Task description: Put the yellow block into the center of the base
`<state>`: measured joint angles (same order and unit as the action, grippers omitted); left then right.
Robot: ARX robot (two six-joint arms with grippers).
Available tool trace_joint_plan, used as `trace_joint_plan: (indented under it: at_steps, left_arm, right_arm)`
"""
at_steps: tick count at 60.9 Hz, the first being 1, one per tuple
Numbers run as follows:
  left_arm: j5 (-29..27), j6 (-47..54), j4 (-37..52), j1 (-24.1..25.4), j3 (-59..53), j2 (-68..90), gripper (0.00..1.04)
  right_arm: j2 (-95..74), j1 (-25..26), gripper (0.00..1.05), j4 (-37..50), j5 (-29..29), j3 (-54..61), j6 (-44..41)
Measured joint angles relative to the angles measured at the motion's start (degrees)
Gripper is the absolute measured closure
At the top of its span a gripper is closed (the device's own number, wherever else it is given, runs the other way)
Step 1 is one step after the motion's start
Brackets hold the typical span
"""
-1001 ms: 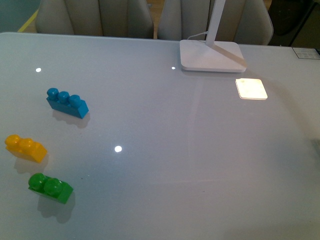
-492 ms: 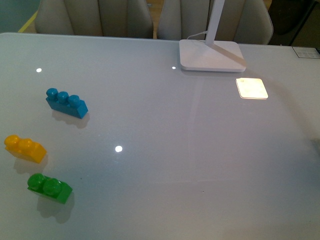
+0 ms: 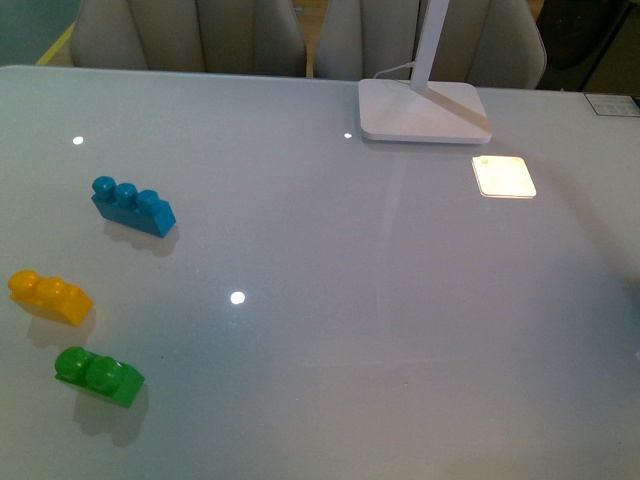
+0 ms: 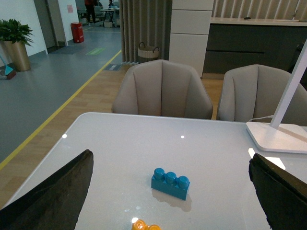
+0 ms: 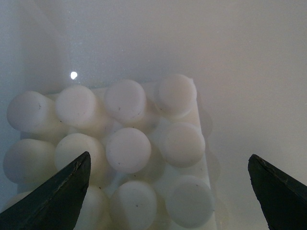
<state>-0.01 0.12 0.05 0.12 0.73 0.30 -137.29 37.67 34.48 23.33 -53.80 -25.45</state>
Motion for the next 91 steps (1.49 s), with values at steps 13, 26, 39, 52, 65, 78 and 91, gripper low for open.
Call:
trace_joint_plan:
  at_steps: [13, 26, 39, 52, 65, 78, 91]
  left_arm:
    - [0.0, 0.0, 0.0, 0.0, 0.0, 0.0, 0.07]
    - [0.0, 0.0, 0.0, 0.0, 0.0, 0.0, 0.07]
    - [0.0, 0.0, 0.0, 0.0, 0.0, 0.0, 0.07]
    - [0.0, 0.0, 0.0, 0.0, 0.0, 0.0, 0.07]
    - [0.0, 0.0, 0.0, 0.0, 0.0, 0.0, 0.07]
    - [0.0, 0.0, 0.0, 0.0, 0.0, 0.0, 0.07]
    - [0.0, 0.0, 0.0, 0.0, 0.0, 0.0, 0.07]
  right_arm:
    - [-2.38, -2.71, 0.09, 2.69, -3.08, 0.52, -1.99]
    - [-2.56, -11.13, 0.09, 5.66, -4.26, 4.74, -4.31]
    - [-1.31, -24.3, 0.09, 2.84, -9.68, 5.27, -2.71]
    - [-0.57, -34.67, 0.09, -3.45, -14.19, 2.71, -1.25]
    - [-0.57, -42.51, 0.09, -10.95, -19.43, -1.33, 3.06]
    - [-1.22, -50.66, 0.09, -16.46, -23.71, -5.7, 11.17]
    - [-4.55, -61.83, 0.09, -20.59, -23.5, -12.41, 27.98]
